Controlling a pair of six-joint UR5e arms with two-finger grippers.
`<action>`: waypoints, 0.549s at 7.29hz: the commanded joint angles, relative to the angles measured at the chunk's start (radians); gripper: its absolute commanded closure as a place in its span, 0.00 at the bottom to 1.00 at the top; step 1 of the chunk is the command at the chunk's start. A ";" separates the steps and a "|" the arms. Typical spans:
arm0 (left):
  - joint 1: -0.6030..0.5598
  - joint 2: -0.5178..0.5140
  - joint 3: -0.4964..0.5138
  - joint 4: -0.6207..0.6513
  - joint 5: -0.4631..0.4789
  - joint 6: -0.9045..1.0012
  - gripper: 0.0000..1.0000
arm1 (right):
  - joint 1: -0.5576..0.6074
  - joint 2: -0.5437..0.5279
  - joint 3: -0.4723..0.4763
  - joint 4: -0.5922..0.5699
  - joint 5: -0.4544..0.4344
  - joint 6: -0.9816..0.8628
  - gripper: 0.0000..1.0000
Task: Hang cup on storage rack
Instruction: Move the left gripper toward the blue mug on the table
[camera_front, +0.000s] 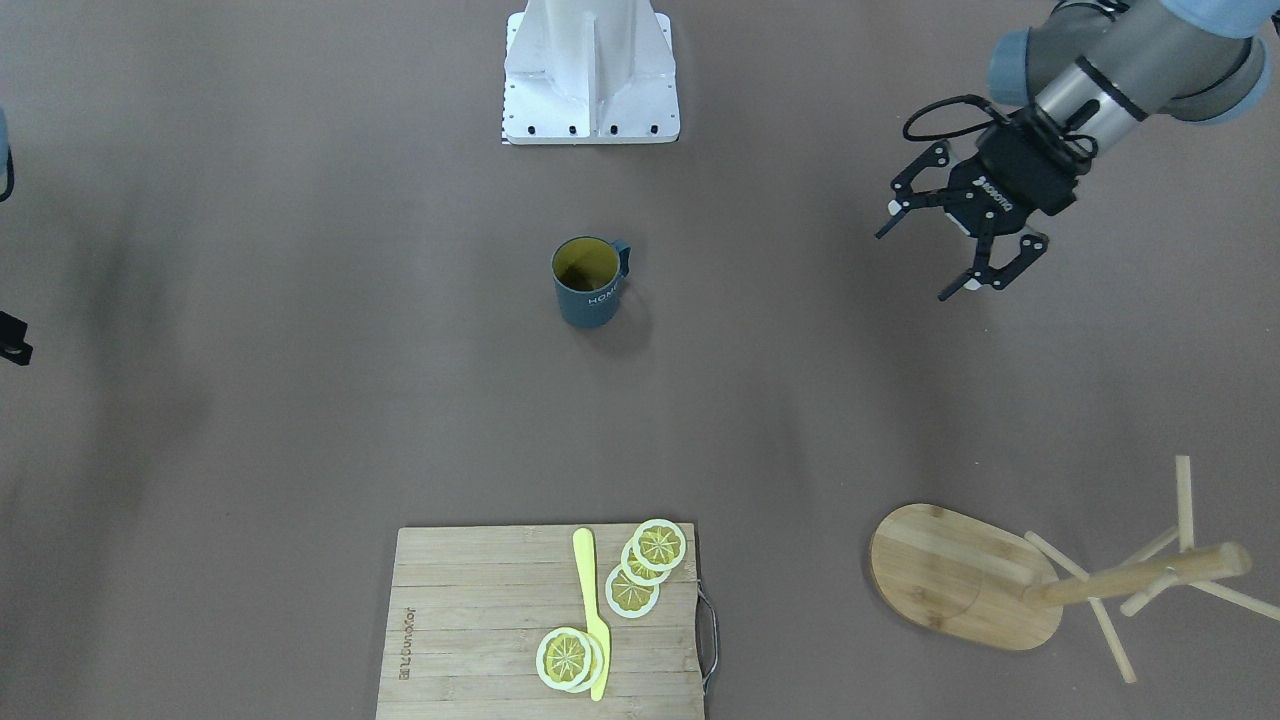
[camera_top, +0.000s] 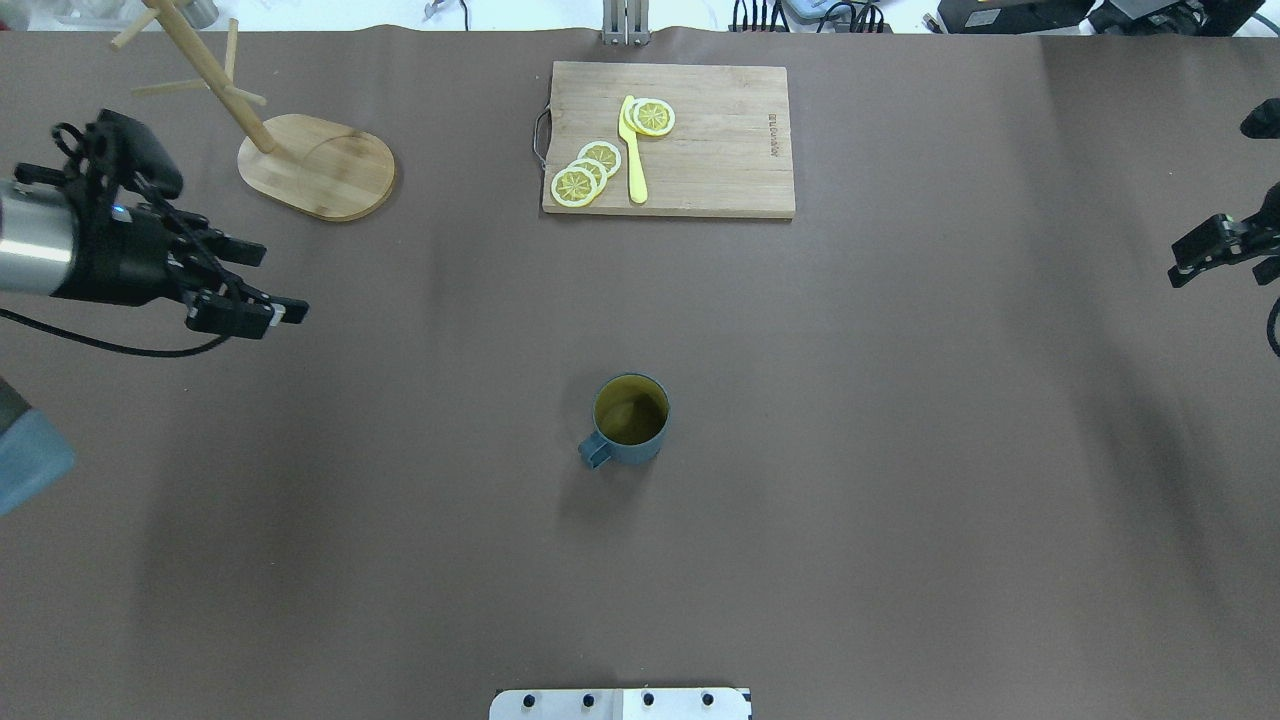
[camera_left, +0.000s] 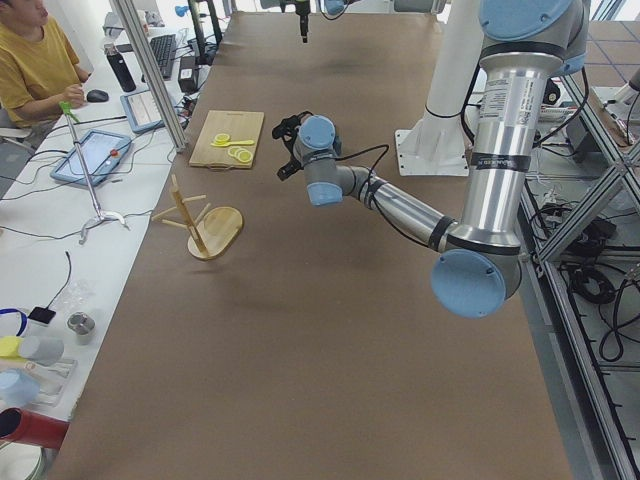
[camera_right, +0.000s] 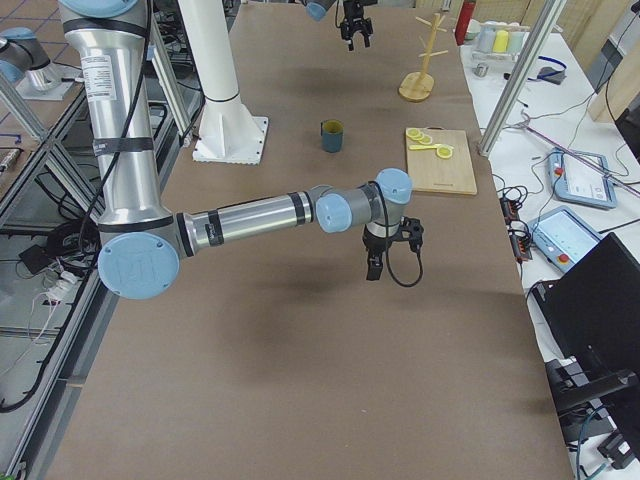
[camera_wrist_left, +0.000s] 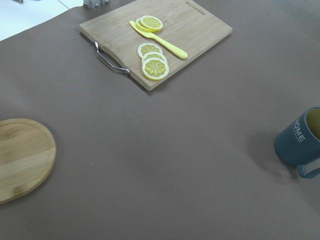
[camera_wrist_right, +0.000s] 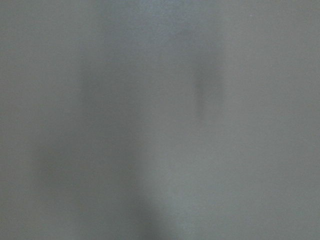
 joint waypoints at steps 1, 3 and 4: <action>0.198 -0.059 0.004 0.008 0.175 -0.034 0.10 | 0.072 -0.002 -0.059 0.000 0.021 -0.122 0.00; 0.296 -0.090 0.003 0.011 0.244 -0.087 0.10 | 0.093 -0.002 -0.091 0.000 0.021 -0.170 0.00; 0.316 -0.106 0.004 0.032 0.244 -0.097 0.11 | 0.093 -0.003 -0.094 0.002 0.019 -0.174 0.00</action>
